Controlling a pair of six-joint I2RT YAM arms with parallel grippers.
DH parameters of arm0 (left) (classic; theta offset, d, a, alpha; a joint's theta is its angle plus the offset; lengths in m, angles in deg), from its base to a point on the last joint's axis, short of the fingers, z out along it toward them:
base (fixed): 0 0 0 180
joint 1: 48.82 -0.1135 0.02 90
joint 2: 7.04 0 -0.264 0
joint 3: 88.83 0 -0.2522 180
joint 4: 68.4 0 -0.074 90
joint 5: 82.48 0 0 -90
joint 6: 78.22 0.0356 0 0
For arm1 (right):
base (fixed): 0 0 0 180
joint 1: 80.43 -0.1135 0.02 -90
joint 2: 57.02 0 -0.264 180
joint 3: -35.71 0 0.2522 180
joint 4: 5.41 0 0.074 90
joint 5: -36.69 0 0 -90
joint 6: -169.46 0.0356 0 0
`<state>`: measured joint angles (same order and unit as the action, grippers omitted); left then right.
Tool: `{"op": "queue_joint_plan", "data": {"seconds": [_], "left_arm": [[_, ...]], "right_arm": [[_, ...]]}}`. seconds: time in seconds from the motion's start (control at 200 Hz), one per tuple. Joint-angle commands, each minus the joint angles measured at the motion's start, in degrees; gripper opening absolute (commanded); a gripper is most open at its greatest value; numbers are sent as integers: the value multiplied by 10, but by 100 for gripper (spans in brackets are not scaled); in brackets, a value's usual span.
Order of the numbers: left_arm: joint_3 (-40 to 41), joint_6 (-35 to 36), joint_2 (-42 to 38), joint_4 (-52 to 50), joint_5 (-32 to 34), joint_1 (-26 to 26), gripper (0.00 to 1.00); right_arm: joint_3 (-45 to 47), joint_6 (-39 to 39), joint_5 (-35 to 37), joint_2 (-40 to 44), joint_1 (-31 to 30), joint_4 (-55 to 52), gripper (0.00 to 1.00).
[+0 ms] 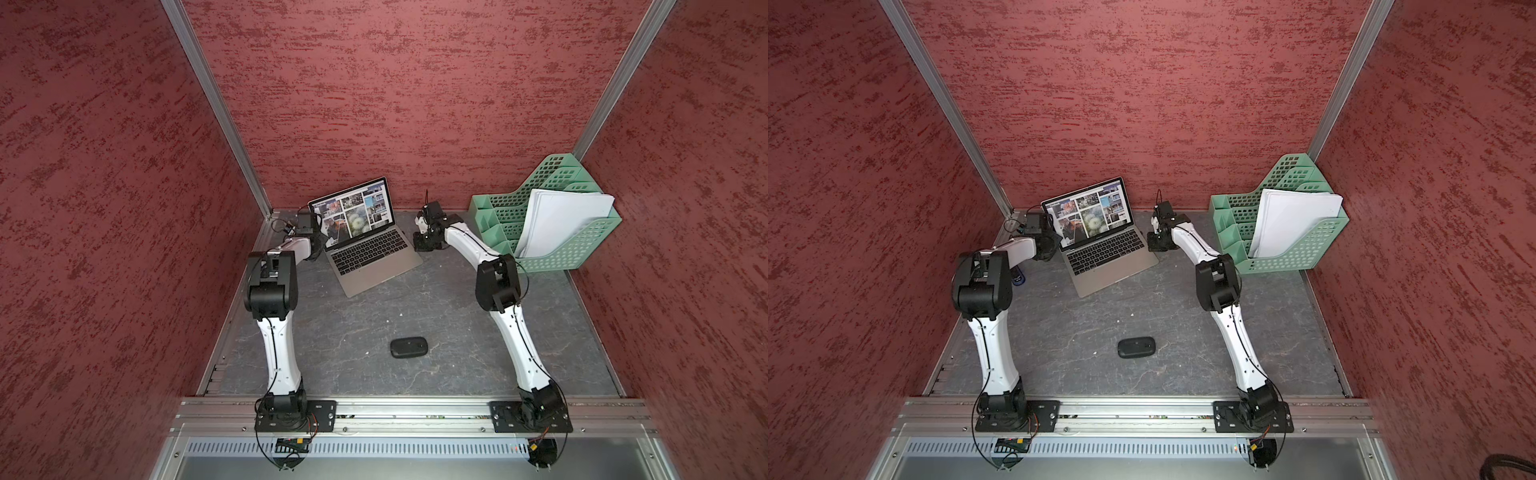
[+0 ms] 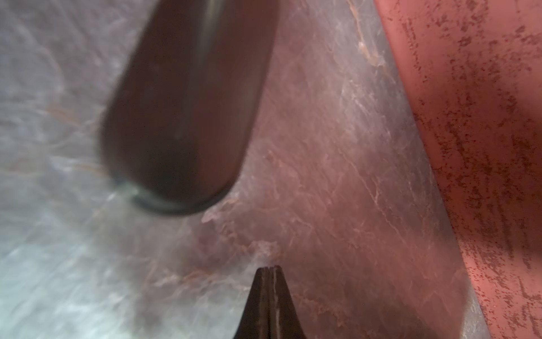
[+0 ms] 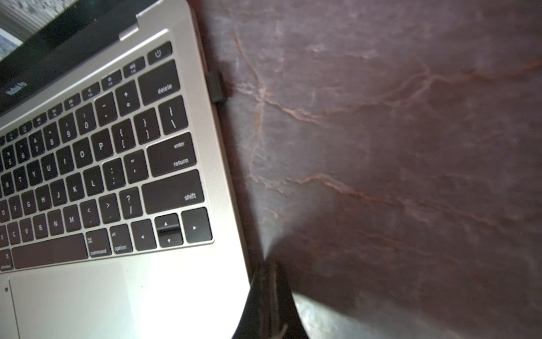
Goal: Remove the wireless mouse receiver from the laptop
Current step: Move the laptop to the center of the board.
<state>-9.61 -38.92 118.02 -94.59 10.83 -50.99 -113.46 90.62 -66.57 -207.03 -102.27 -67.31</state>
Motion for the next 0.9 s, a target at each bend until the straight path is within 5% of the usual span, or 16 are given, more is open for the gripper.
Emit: {"op": "queue_joint_plan", "data": {"seconds": [0.0, 0.526, 0.897], "left_arm": [[-22, 11, 23, 16, -32, 16, 0], [-73, 46, 74, 12, -88, 72, 0], [9, 43, 29, 26, -63, 98, 0]], "right_arm": [[57, 0, -9, 19, -27, -26, 0], [247, 9, 0, 151, -44, 23, 0], [305, 13, 16, 177, -48, 34, 0]]}}
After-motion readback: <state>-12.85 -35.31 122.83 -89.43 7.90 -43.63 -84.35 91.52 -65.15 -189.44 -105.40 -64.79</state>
